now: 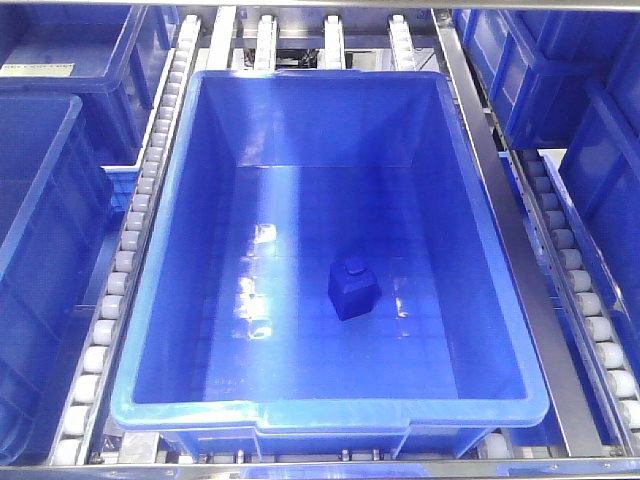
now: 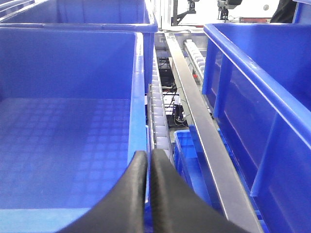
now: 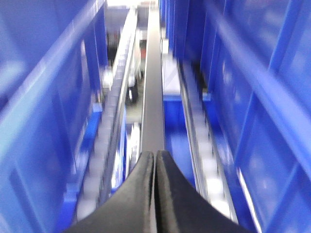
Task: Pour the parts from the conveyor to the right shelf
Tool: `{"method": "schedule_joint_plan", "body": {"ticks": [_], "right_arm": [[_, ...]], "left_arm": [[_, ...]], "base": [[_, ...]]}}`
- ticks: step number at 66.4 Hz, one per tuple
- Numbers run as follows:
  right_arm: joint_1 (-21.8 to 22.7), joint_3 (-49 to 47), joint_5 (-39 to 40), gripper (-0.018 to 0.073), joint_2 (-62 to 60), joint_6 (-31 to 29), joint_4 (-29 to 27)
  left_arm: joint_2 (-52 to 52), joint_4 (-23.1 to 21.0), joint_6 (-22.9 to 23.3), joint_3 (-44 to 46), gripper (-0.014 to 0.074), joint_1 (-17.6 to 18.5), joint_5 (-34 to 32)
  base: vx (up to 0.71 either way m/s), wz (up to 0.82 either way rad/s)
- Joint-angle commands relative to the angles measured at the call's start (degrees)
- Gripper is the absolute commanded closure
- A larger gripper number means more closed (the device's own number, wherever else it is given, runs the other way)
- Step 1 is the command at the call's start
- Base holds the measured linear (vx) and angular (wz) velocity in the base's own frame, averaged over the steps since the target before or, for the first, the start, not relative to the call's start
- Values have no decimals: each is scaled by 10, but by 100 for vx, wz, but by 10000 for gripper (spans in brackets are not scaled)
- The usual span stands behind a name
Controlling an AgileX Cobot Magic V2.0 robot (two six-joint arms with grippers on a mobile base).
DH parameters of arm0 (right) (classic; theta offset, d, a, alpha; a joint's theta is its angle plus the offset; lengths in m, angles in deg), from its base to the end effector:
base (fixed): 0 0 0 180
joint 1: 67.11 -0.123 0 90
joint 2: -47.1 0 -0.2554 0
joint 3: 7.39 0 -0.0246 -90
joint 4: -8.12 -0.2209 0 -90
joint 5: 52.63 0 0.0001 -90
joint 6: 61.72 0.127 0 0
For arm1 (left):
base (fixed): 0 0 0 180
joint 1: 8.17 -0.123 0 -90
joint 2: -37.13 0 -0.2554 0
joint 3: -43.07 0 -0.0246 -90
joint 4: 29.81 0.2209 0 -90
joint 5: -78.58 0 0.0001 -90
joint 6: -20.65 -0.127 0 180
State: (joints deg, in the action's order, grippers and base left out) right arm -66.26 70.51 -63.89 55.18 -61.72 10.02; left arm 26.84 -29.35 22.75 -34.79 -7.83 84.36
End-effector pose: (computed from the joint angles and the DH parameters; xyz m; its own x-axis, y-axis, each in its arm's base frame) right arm 0.0917 -0.0022 0.1828 -0.1265 -0.0306 -0.9915 0.0172 0.9993 -0.0331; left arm 0.0954 -0.0005 0.1915 -0.0687 -0.0283 -0.9972 0.0032 0.9996 -0.0285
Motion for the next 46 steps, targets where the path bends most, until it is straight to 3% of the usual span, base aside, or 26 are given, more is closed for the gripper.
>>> {"method": "schedule_joint_plan", "body": {"ticks": [1, 46], "right_arm": [[-1, 6, 51, 566, -7, 4, 9], [-1, 6, 50, 566, -7, 3, 9]], "left_arm": [[-10, -5, 5, 11, 603, -2, -45], [-10, -5, 5, 11, 603, -2, -45]], "base": [[0, 0], [0, 0]]}}
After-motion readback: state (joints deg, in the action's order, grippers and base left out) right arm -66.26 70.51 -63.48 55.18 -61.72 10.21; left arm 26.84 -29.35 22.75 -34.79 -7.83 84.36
